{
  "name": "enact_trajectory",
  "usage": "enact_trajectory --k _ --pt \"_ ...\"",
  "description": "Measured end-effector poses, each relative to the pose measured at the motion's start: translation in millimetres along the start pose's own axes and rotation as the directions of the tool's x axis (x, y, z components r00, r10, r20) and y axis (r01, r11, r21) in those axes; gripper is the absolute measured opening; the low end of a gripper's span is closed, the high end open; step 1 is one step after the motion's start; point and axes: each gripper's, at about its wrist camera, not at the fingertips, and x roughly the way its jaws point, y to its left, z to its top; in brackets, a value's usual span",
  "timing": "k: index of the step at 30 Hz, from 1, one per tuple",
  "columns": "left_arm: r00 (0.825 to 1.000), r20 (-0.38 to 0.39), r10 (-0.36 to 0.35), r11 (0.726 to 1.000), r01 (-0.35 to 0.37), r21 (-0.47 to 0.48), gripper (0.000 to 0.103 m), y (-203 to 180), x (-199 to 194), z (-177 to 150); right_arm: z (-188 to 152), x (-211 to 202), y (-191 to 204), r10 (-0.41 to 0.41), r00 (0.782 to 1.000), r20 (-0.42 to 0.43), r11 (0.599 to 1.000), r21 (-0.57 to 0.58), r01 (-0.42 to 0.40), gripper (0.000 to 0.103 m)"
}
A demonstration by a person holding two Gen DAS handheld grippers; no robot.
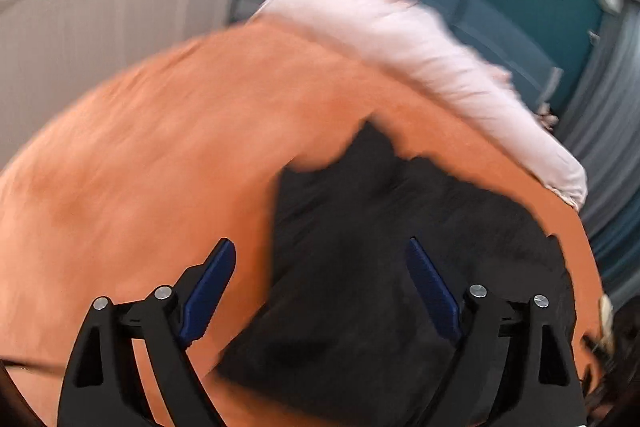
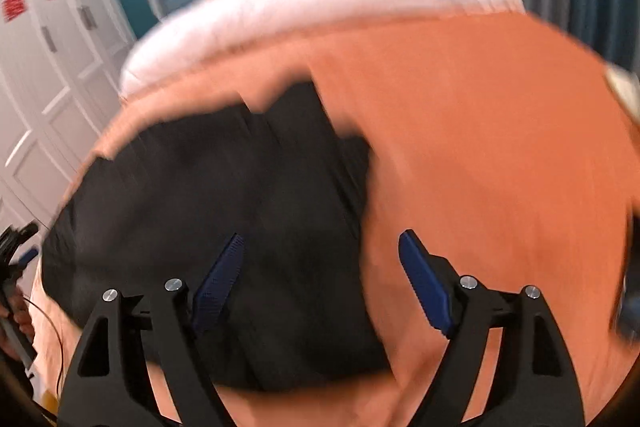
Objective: Fold large clothes
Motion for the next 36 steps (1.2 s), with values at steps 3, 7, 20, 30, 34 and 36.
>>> enact_trajectory --k 3,7,20,30,34,36 --pt "0.994 -0.106 0.006 0.993 -0.018 -0.116 0.085 40.5 4.8 -26.9 -32.6 11.1 -17.8 0.033 0.995 -0.098 0.995 0.101 -0.023 0.078" --pt "0.99 -0.123 -0.072 0.982 0.049 -0.183 0.086 44.7 16.4 -38.5 -41.0 30.8 -11.9 0.141 0.982 -0.125 0.974 0.197 -0.114 0.078" --pt "0.961 -0.168 -0.221 0.975 0.213 -0.064 0.015 13.6 -36.0 -32.7 -36.9 -39.3 22.6 0.156 0.985 -0.075 0.976 0.163 -0.142 0.014" --pt "0.943 -0.313 -0.111 0.994 0.112 -0.015 0.02 76.4 -142.2 -145.5 -180.3 -128.9 36.6 0.074 0.949 -0.308 0.997 0.022 -0.071 0.026" --pt "0.959 -0.272 -0.08 0.997 0.072 -0.04 0.026 76.2 -144.4 -149.4 -178.7 -137.9 51.4 -0.014 0.964 -0.267 0.998 -0.069 -0.005 0.031" --pt "0.971 -0.235 -0.039 0.999 0.045 0.024 0.029 64.7 -153.9 -142.1 -162.8 -158.7 67.0 -0.047 0.98 -0.192 0.991 -0.131 0.022 0.032"
